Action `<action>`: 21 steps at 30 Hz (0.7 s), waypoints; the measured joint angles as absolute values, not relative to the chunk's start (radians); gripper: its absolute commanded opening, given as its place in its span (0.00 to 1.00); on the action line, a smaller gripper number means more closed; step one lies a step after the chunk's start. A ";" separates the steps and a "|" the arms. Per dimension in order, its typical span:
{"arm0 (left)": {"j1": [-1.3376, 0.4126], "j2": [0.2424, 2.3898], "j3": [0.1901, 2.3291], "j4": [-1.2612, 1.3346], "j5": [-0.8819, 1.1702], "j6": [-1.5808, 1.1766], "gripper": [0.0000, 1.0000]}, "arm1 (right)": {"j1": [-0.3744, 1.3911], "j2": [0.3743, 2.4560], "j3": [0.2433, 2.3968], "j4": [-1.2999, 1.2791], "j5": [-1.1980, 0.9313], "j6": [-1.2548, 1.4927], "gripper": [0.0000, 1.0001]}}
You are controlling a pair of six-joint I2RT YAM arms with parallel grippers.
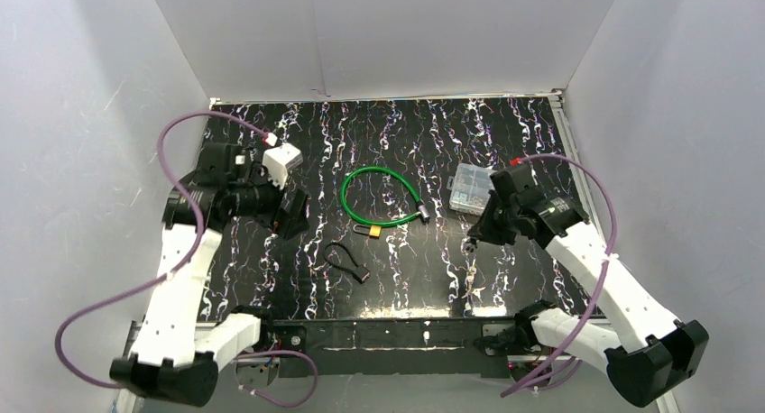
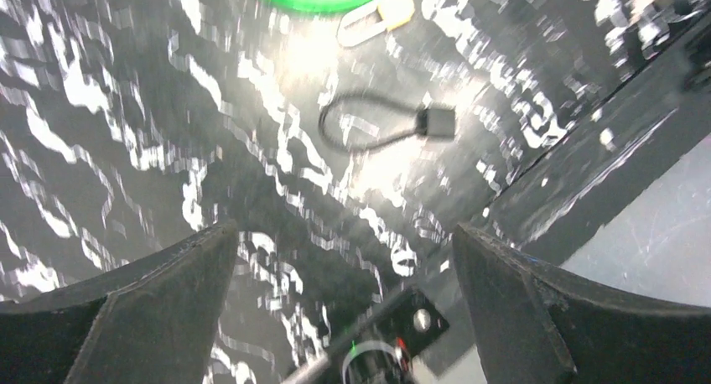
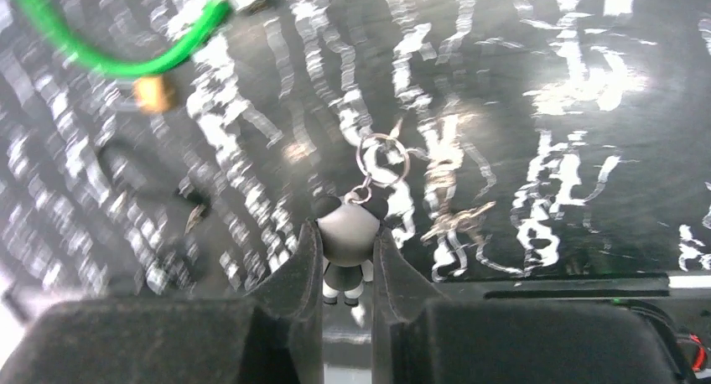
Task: Unlock with the key
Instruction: Pick up the key from the center of the board.
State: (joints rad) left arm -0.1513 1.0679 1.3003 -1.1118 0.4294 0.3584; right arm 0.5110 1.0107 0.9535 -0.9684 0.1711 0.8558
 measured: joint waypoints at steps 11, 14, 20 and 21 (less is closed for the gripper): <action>-0.154 0.644 1.087 -0.832 0.973 0.430 0.99 | 0.775 1.168 1.460 -1.046 -0.206 0.684 0.01; -0.155 0.574 0.975 -0.659 1.068 0.320 1.00 | 0.869 1.219 1.538 -1.031 -0.253 0.685 0.01; -0.165 0.541 0.864 -0.394 1.170 0.132 0.99 | 1.011 1.328 1.661 -0.998 -0.334 0.699 0.01; -0.169 0.546 0.864 -0.364 1.194 0.111 0.99 | 1.032 1.351 1.689 -0.994 -0.345 0.698 0.01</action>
State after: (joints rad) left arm -0.1688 0.5465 0.8639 -0.3645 1.1938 0.1112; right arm 1.0317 1.3506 1.6890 -0.9936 -0.3447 0.6979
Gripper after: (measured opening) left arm 0.994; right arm 0.274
